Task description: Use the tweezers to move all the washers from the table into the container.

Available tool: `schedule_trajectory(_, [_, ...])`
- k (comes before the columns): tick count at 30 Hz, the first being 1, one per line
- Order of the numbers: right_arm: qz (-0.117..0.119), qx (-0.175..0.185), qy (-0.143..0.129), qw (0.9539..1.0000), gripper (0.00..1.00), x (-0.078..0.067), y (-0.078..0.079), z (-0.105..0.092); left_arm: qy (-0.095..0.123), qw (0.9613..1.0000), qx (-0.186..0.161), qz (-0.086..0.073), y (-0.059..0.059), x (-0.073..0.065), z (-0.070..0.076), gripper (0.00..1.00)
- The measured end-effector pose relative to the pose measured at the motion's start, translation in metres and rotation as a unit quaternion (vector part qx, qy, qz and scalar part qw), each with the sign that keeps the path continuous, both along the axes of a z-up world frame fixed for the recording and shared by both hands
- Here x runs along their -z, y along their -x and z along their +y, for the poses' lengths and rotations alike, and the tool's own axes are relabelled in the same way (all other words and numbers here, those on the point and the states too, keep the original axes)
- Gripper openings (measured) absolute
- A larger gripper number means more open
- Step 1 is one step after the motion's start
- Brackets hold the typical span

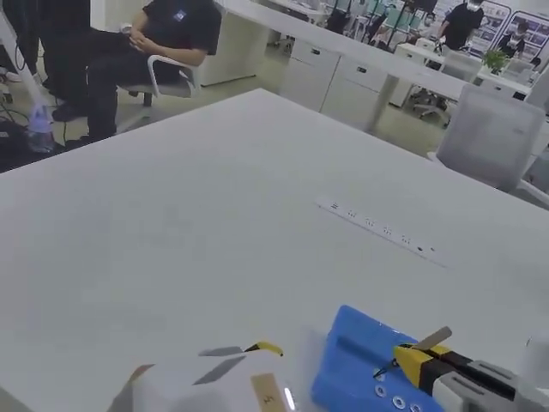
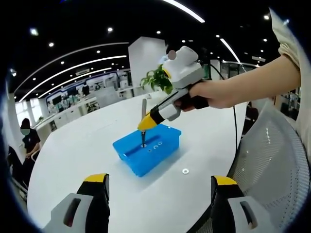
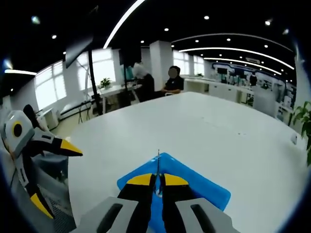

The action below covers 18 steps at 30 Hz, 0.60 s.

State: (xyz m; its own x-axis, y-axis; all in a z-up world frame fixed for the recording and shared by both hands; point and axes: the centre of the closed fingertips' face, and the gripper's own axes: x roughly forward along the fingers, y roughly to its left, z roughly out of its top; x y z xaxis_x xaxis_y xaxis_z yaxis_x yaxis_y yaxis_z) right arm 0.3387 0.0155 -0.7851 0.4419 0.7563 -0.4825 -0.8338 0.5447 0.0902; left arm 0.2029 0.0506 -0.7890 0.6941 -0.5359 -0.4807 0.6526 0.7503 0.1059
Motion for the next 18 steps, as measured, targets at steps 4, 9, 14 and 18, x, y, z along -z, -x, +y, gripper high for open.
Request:
schedule_trajectory(4, [0.000, -0.005, 0.011, 0.9999, 0.03, 0.006, -0.001, 0.003, 0.002, 1.0000, -0.001, 0.001, 0.000, 0.000, 0.000, 0.87])
schedule_trajectory(9, [0.010, -0.006, 0.014, 0.9998, 0.03, 0.013, -0.001, 0.002, -0.001, 1.0000, 0.002, 0.003, 0.001, 0.001, -0.001, 0.87])
schedule_trajectory(14, [0.025, -0.012, 0.018, 0.9994, 0.03, 0.019, -0.004, 0.004, 0.000, 1.0000, 0.004, 0.003, 0.001, 0.001, -0.002, 0.87])
schedule_trajectory(18, [0.038, -0.012, 0.028, 0.9988, 0.03, 0.025, -0.007, 0.005, -0.002, 1.0000, 0.005, 0.004, 0.002, 0.002, -0.002, 0.87])
